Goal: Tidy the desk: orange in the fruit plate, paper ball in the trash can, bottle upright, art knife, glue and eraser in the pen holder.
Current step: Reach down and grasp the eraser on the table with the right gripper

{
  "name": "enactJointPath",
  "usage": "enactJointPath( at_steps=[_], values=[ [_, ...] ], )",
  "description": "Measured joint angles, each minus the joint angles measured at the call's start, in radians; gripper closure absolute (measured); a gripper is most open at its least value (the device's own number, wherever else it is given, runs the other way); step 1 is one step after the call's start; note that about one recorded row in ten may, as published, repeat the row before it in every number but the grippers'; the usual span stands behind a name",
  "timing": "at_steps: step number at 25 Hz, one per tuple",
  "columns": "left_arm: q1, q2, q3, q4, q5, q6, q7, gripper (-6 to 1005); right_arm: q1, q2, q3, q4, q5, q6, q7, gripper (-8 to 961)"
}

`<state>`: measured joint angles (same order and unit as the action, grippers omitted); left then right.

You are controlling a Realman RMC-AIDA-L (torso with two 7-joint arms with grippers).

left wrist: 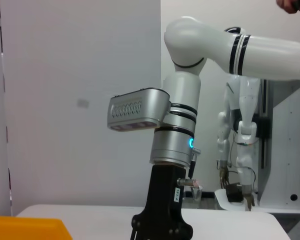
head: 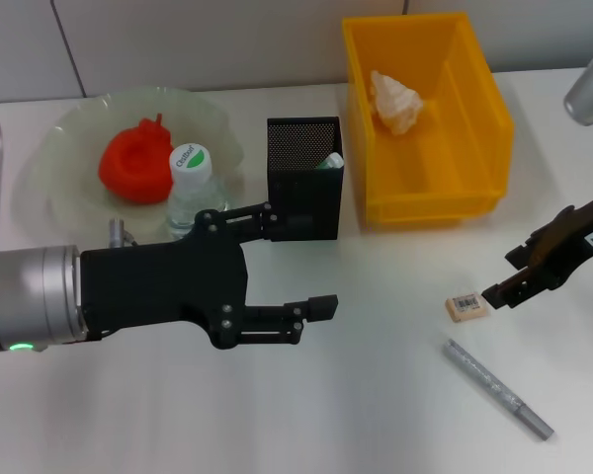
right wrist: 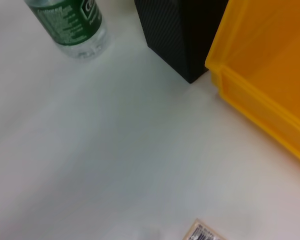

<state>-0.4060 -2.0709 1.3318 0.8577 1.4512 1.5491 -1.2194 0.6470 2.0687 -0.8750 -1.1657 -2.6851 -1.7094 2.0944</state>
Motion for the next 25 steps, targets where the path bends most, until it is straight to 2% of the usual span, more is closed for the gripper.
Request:
enactJointPath(
  at_steps=[10,25],
  values=[
    [-0.005,0.000,0.046,0.000,0.000,-0.037,0.000,200,0.020,0.006,-0.093,0.065,-0.014,0.056,0.016,247],
    [-0.010,0.000,0.087,0.000,0.000,-0.065,0.000,200,0.063,0.007,-0.112,0.105,-0.056,0.078,0.025,247]
  ],
)
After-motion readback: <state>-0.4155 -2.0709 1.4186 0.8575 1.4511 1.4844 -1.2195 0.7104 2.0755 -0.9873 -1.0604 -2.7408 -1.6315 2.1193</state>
